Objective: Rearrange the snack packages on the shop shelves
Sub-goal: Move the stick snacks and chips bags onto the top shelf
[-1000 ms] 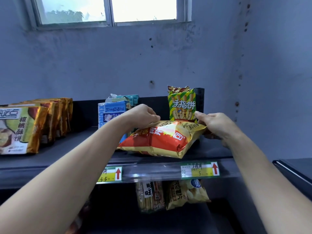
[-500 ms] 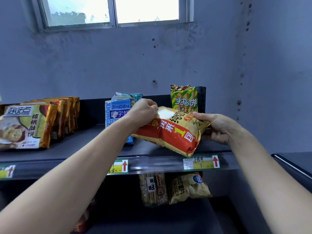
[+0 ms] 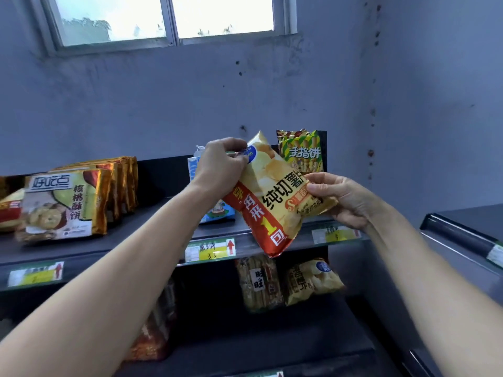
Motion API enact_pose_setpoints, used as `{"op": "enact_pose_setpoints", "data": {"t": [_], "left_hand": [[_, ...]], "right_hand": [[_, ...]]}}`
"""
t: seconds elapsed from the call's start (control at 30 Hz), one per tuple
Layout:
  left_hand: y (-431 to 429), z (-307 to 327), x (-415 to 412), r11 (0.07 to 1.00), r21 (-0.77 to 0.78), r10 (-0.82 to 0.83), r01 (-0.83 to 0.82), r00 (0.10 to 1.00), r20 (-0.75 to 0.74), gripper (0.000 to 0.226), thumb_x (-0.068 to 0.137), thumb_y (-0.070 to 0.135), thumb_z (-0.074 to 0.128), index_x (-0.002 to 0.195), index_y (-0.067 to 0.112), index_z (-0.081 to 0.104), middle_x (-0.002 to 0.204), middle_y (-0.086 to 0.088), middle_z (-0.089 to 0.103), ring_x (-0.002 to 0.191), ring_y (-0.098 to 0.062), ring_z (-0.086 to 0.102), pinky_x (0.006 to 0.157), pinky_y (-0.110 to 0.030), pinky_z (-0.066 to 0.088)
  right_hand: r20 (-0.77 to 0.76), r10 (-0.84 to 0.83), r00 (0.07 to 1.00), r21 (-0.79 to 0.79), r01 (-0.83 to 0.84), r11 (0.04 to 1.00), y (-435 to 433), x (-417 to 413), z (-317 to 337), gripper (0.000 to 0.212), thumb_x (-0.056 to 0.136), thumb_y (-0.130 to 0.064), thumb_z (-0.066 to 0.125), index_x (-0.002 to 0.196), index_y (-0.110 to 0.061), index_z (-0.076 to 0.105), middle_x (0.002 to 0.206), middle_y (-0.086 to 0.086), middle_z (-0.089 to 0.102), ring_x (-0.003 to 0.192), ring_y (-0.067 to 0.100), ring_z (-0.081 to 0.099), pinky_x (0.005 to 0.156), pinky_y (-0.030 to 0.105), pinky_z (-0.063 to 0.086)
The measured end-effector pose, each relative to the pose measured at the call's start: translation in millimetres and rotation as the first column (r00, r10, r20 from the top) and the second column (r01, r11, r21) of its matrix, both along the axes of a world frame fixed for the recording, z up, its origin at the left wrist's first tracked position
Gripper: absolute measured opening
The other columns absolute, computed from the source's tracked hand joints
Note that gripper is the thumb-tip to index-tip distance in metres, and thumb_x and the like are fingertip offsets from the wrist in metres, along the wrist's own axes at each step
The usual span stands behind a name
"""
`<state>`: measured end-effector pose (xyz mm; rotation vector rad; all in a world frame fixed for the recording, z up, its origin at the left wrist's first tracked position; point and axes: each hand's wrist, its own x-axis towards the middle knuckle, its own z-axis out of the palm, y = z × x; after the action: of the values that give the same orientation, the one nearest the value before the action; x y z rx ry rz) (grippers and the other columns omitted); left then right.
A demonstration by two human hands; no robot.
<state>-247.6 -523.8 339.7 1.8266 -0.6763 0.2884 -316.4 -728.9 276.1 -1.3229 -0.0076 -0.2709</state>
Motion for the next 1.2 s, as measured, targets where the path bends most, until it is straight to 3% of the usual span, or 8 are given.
{"op": "enact_pose_setpoints", "data": {"t": [0.13, 0.27, 0.47, 0.6, 0.7, 0.97, 1.07, 1.2], "left_hand": [[44.5, -4.2, -8.7, 0.999, 0.005, -0.032, 0.032, 0.998, 0.059, 0.024, 0.094, 0.012, 0.051, 0.113, 0.017, 0.064, 0.109, -0.005, 0.066, 0.090, -0.019, 0.067, 0.081, -0.037, 0.058], [88.3, -13.2, -17.2, 0.997, 0.071, -0.048, 0.040, 0.992, 0.118, 0.025, 0.094, 0.010, 0.050, 0.111, 0.015, 0.067, 0.110, -0.003, 0.066, 0.093, -0.016, 0.066, 0.084, -0.033, 0.057], [154.6, -39.4, -27.0, 0.985, 0.169, -0.066, 0.038, 0.984, 0.163, 0.026, 0.093, 0.009, 0.048, 0.108, 0.018, 0.069, 0.097, 0.004, 0.066, 0.073, -0.001, 0.062, 0.054, -0.006, 0.046], [196.2, -65.8, -31.7, 0.964, 0.266, -0.072, 0.025, 0.983, 0.170, 0.025, 0.092, 0.009, 0.052, 0.105, 0.020, 0.070, 0.095, 0.007, 0.066, 0.078, 0.002, 0.060, 0.060, -0.002, 0.044], [224.4, -87.3, -33.5, 0.950, 0.312, -0.068, 0.035, 0.993, 0.097, 0.023, 0.089, 0.008, 0.057, 0.102, 0.019, 0.071, 0.091, 0.009, 0.067, 0.077, 0.006, 0.059, 0.063, 0.000, 0.043], [294.0, -166.6, -26.9, 0.946, 0.319, 0.110, -0.052, 0.980, -0.164, 0.030, 0.087, 0.012, 0.063, 0.117, 0.015, 0.063, 0.114, 0.000, 0.064, 0.096, -0.009, 0.060, 0.069, -0.017, 0.048], [312.8, -190.6, -27.2, 0.940, 0.293, 0.255, -0.177, 0.934, -0.252, 0.040, 0.086, 0.015, 0.066, 0.124, 0.011, 0.053, 0.112, 0.001, 0.057, 0.095, -0.013, 0.059, 0.061, -0.012, 0.046], [331.2, -218.9, -25.0, 0.921, 0.319, 0.361, -0.223, 0.795, -0.487, 0.067, 0.087, 0.029, 0.065, 0.142, 0.009, 0.032, 0.145, -0.009, 0.039, 0.128, -0.024, 0.046, 0.095, -0.030, 0.041]], "right_hand": [[-0.037, 0.138, 0.990, -0.033, -0.139, 0.990, 46.4, -7.1, -5.8, 0.071, 0.063, -0.004, 0.073, 0.130, -0.010, 0.051, 0.101, 0.013, 0.073, 0.087, 0.029, 0.072, 0.072, 0.040, 0.061], [-0.092, 0.305, 0.948, -0.068, -0.311, 0.948, 101.4, -11.3, -12.2, 0.105, 0.038, -0.014, 0.094, 0.132, -0.013, 0.048, 0.111, 0.019, 0.069, 0.096, 0.030, 0.070, 0.073, 0.041, 0.059], [-0.163, 0.323, 0.932, -0.182, -0.350, 0.919, 185.6, -12.4, -39.2, 0.098, 0.039, -0.029, 0.094, 0.125, -0.010, 0.051, 0.109, 0.012, 0.070, 0.099, 0.027, 0.068, 0.085, 0.044, 0.056], [-0.223, 0.312, 0.924, -0.210, -0.358, 0.910, 231.2, -10.8, -71.1, 0.060, 0.063, -0.018, 0.079, 0.117, -0.014, 0.053, 0.110, 0.010, 0.068, 0.103, 0.029, 0.065, 0.096, 0.053, 0.048], [-0.275, 0.320, 0.907, -0.199, -0.380, 0.903, 254.3, -9.3, -99.6, 0.058, 0.066, -0.012, 0.075, 0.119, -0.015, 0.052, 0.114, 0.013, 0.066, 0.107, 0.033, 0.064, 0.095, 0.053, 0.049], [-0.445, 0.284, 0.849, -0.251, -0.423, 0.871, 305.2, 9.3, -164.6, 0.067, 0.067, -0.003, 0.080, 0.125, -0.015, 0.049, 0.114, 0.011, 0.068, 0.104, 0.030, 0.067, 0.092, 0.051, 0.052], [-0.457, 0.255, 0.852, -0.227, -0.389, 0.893, 318.0, 17.2, -179.9, 0.062, 0.069, -0.002, 0.079, 0.121, -0.016, 0.050, 0.111, 0.011, 0.069, 0.101, 0.028, 0.068, 0.090, 0.050, 0.053], [-0.462, 0.240, 0.854, -0.181, -0.356, 0.917, 333.3, 26.8, -197.8, 0.059, 0.073, 0.003, 0.075, 0.122, -0.014, 0.047, 0.109, 0.012, 0.069, 0.097, 0.027, 0.069, 0.086, 0.046, 0.055]]}}
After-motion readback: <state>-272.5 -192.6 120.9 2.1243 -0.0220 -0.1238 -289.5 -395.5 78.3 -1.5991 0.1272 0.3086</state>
